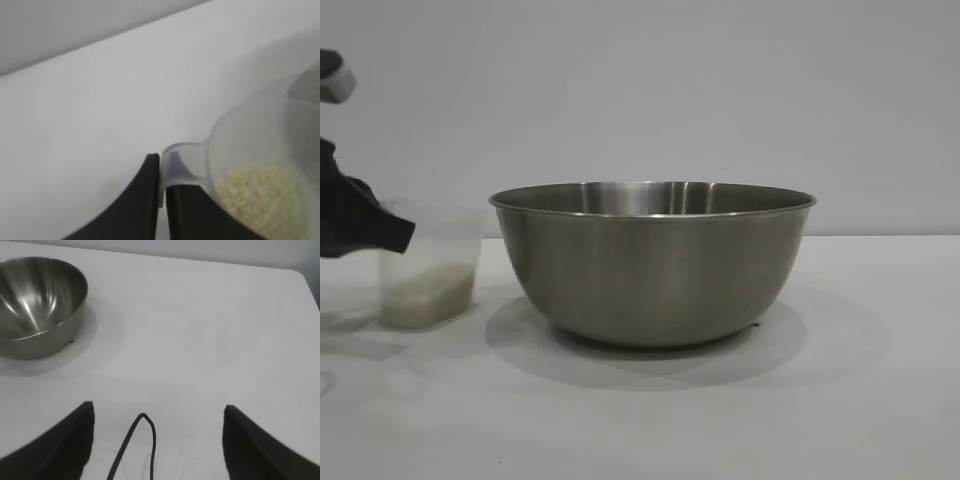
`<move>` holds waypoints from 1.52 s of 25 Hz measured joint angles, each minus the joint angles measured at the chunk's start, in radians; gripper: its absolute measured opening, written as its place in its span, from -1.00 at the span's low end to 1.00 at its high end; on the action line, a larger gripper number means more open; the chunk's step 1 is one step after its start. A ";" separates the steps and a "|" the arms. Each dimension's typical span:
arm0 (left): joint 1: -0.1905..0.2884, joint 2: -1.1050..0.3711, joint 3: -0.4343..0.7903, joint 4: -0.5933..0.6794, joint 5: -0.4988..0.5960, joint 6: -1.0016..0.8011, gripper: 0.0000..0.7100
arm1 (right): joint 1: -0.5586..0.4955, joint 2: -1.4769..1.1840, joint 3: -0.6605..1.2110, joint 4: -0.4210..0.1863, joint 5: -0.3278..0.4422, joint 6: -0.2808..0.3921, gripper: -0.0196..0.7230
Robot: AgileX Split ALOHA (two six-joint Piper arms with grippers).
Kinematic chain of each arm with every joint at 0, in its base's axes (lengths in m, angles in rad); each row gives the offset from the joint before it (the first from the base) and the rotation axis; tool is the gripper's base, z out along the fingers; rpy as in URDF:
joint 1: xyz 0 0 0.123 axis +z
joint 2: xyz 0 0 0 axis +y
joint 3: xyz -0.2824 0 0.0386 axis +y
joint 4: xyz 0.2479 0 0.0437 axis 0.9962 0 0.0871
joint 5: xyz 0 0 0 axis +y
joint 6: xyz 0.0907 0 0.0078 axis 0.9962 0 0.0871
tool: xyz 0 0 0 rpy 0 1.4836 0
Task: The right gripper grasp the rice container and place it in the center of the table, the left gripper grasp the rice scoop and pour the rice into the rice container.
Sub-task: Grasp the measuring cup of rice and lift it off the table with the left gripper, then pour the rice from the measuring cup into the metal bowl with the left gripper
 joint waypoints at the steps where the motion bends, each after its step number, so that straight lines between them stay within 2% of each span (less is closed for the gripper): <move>1: 0.000 -0.009 -0.016 0.021 0.000 0.008 -1.00 | 0.000 0.000 0.000 0.000 0.000 0.000 0.29; 7: 0.000 -0.016 -0.147 0.247 0.000 0.125 -1.00 | 0.000 0.000 0.000 0.000 0.000 0.000 0.29; 13: 0.000 -0.016 -0.249 0.409 0.000 0.186 -1.00 | 0.000 0.000 0.000 0.000 0.000 0.000 0.29; 23: -0.002 -0.016 -0.306 0.759 -0.002 0.315 -1.00 | 0.000 0.000 0.000 0.000 0.000 0.000 0.29; 27: -0.035 -0.016 -0.321 0.814 0.002 0.445 -1.00 | 0.000 0.000 0.000 0.000 0.000 0.000 0.29; 32: -0.081 -0.016 -0.335 0.839 0.063 0.655 -1.00 | 0.000 0.000 0.000 0.000 0.000 0.000 0.29; 38: -0.090 -0.016 -0.337 0.846 0.084 0.836 -1.00 | 0.000 0.000 0.000 0.000 0.000 0.000 0.29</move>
